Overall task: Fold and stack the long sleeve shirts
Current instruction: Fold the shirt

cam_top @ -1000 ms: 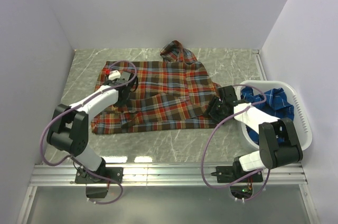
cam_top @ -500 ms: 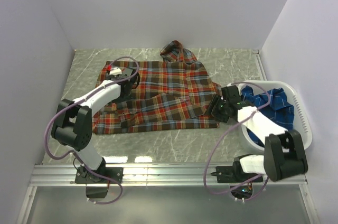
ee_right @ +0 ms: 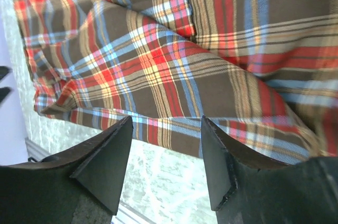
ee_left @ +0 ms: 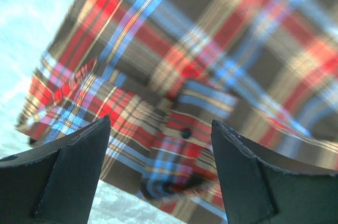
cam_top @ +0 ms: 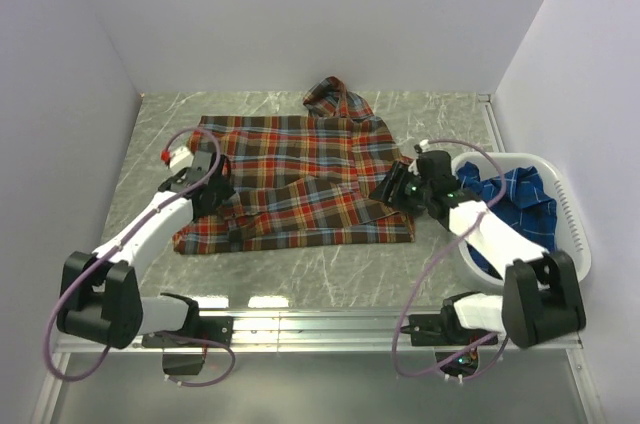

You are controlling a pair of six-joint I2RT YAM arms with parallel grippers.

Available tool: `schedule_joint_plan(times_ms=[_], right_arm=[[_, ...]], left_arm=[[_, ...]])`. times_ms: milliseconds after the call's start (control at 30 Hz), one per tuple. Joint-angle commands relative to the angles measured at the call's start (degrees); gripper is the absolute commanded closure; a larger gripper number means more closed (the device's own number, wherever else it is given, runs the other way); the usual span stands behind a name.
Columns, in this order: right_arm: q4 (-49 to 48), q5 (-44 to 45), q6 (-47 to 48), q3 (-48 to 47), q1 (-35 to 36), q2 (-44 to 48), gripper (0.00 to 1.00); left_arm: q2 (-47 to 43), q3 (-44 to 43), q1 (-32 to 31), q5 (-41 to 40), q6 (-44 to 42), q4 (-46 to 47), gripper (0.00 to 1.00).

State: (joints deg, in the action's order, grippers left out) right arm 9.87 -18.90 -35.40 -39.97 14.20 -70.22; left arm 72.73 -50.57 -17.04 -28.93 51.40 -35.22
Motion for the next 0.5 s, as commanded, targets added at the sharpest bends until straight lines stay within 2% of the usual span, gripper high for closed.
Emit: schedule_joint_plan(times_ms=[0, 167, 367, 467], right_arm=[[-4.3, -2.2, -1.4, -3.1, 1.3, -5.5, 0.39], [-3.9, -1.8, -0.8, -3.9, 2.4, -9.6, 0.40], [-3.7, -0.7, -0.3, -5.1, 3.6, -13.8, 0.40], [-3.5, -1.0, -0.3, -6.7, 4.0, -16.6, 0.40]], left_arm=[[1.1, 6.4, 4.8, 11.0, 4.9, 7.8, 0.17], [2.9, 12.4, 12.1, 15.2, 8.0, 12.2, 0.18], [7.2, 14.6, 16.9, 17.7, 10.5, 13.2, 0.19], [9.1, 14.5, 23.0, 18.0, 11.0, 11.8, 0.19]])
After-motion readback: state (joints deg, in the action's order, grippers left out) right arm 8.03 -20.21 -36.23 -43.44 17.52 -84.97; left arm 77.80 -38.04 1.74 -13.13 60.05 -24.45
